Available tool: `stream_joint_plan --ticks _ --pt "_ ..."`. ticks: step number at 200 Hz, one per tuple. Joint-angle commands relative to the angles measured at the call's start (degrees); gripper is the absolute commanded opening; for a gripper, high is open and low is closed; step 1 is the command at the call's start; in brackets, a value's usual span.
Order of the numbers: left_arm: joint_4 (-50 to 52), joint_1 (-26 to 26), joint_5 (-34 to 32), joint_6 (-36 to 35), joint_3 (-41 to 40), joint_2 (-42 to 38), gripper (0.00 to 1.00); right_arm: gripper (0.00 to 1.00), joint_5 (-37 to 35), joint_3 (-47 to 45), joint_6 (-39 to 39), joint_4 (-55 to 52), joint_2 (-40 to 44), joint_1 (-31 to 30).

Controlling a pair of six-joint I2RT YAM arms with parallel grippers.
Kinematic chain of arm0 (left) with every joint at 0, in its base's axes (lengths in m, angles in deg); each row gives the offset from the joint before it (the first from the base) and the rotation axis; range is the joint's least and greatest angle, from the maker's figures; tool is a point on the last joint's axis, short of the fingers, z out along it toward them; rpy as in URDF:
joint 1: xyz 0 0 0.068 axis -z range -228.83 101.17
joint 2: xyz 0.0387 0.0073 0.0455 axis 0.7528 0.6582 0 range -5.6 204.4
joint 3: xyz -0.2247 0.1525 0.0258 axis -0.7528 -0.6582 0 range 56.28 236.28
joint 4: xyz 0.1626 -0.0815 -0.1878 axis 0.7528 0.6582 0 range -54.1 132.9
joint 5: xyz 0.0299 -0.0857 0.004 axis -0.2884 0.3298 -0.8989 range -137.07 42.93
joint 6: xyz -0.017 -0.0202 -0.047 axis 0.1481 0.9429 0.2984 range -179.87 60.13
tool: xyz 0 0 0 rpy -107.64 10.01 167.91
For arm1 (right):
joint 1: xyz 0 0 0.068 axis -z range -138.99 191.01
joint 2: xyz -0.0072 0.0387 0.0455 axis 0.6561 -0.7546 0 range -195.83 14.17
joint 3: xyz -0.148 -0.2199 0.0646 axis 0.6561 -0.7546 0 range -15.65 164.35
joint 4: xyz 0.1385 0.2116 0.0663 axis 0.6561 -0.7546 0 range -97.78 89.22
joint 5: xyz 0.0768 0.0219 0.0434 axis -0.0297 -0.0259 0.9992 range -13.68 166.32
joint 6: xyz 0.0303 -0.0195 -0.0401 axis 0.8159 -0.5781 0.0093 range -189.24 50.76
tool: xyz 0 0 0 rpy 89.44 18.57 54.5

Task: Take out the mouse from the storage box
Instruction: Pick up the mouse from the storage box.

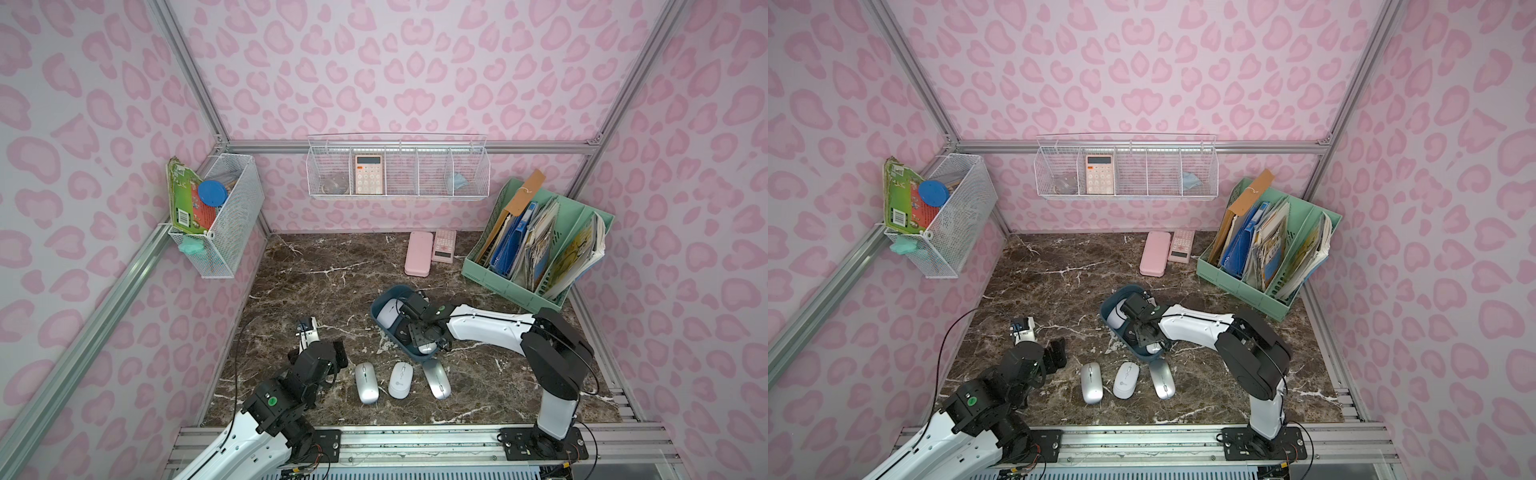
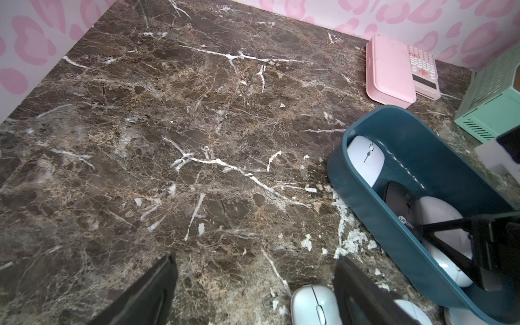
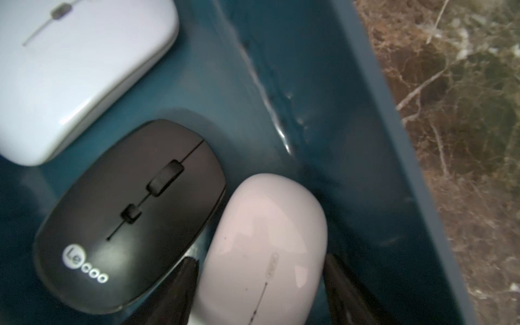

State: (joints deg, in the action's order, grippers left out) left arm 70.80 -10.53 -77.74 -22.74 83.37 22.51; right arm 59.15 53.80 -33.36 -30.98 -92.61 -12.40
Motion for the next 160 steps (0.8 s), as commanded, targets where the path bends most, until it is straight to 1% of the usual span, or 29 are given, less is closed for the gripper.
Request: stream_joint_plan --ticks 1,28,47,73,107,127,160 --pt "0.26 -0.06 -0.66 -0.05 -0.33 -0.86 0.91 0.73 0.68 0.73 0.1 -1.4 -0.85 0.04" --pt "0.52 -0.01 -0.96 0.15 -0.33 -1.22 0.91 0.71 1.45 2.07 -0.76 -0.92 -2.35 -0.27" --pt "0.79 0.01 -1.25 0.31 -0.26 -1.22 0.91 0.66 1.23 3.74 -1.37 -1.08 -3.4 -0.51" --pt "0.7 0.01 -1.3 0.32 -0.36 -1.4 0.91 0.65 0.13 4.55 -1.35 -1.26 -3.61 -0.57" --pt "0.61 0.01 -1.25 0.32 -0.3 -1.22 0.91 0.7 -0.85 2.82 -1.05 -1.12 -2.52 -0.4" --pt "0.53 0.01 -1.05 0.23 -0.34 -1.09 0.91 0.73 0.01 1.82 -1.05 -0.26 -2.26 -0.1" --pt "0.35 0.01 -1.06 0.15 -0.33 -0.7 0.92 0.73 1.43 2.25 -1.48 1.01 -3.57 -0.05"
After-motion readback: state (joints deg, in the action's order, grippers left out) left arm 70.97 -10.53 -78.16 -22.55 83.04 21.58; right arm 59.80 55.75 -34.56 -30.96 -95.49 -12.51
